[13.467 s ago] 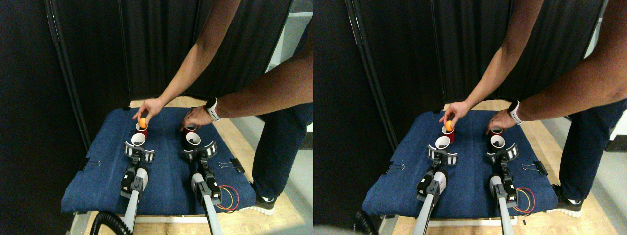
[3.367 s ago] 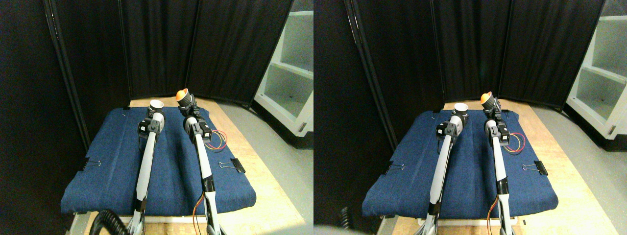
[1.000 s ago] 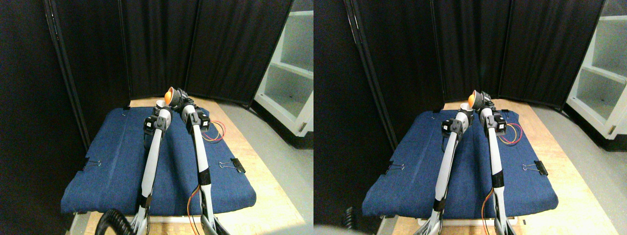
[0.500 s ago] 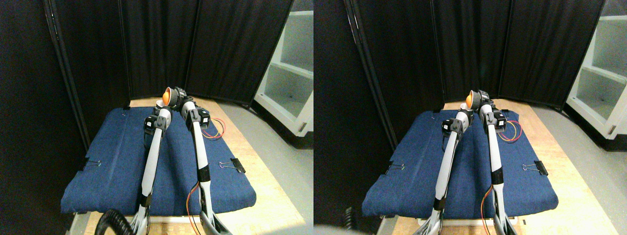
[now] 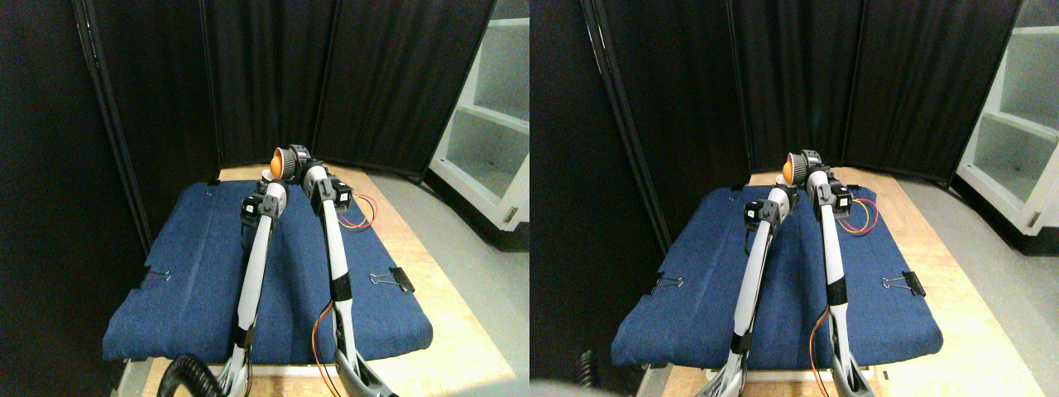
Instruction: Pour (bimanual)
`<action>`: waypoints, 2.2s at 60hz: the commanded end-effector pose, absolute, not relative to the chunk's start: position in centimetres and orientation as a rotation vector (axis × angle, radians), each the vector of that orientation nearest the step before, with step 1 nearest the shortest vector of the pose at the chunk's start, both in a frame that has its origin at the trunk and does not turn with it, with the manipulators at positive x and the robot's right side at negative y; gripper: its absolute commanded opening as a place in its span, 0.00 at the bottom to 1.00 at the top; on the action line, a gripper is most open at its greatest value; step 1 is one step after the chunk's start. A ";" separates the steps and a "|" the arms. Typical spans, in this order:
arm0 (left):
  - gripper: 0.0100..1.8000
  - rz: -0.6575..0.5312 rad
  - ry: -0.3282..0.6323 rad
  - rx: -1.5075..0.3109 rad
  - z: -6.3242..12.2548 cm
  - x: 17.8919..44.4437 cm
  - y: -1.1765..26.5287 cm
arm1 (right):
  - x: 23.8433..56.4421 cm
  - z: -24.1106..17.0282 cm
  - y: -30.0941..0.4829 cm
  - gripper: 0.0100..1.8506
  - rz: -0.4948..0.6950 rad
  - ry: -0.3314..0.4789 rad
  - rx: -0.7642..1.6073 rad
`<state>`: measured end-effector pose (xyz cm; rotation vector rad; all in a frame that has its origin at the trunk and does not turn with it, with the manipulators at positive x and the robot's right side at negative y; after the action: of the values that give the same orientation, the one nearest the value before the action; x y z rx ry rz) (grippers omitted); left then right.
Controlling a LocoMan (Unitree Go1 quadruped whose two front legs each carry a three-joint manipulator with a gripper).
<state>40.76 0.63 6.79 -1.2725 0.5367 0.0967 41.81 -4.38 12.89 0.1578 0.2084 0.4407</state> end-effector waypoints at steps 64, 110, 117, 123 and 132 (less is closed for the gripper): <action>0.18 0.058 0.517 -1.293 6.9 41.6 0.8 | 43.3 13.0 -3.7 0.17 0.483 0.142 -0.016; 0.18 0.043 0.513 -1.277 7.2 41.1 1.0 | 43.2 13.1 -4.9 0.17 0.425 0.181 -0.078; 0.18 0.042 0.520 -1.281 7.1 41.0 0.9 | 43.1 13.3 -5.2 0.17 0.434 0.172 -0.070; 0.18 0.039 0.517 -1.282 7.1 41.0 1.0 | 42.9 13.4 -5.4 0.17 0.414 0.174 -0.064; 0.18 0.035 0.510 -1.283 7.2 40.8 1.1 | 42.5 13.1 -6.6 0.17 0.359 0.200 0.026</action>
<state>40.68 1.15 6.20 -1.2597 0.5561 0.0636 42.66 -6.03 12.47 0.0225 0.2412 0.3751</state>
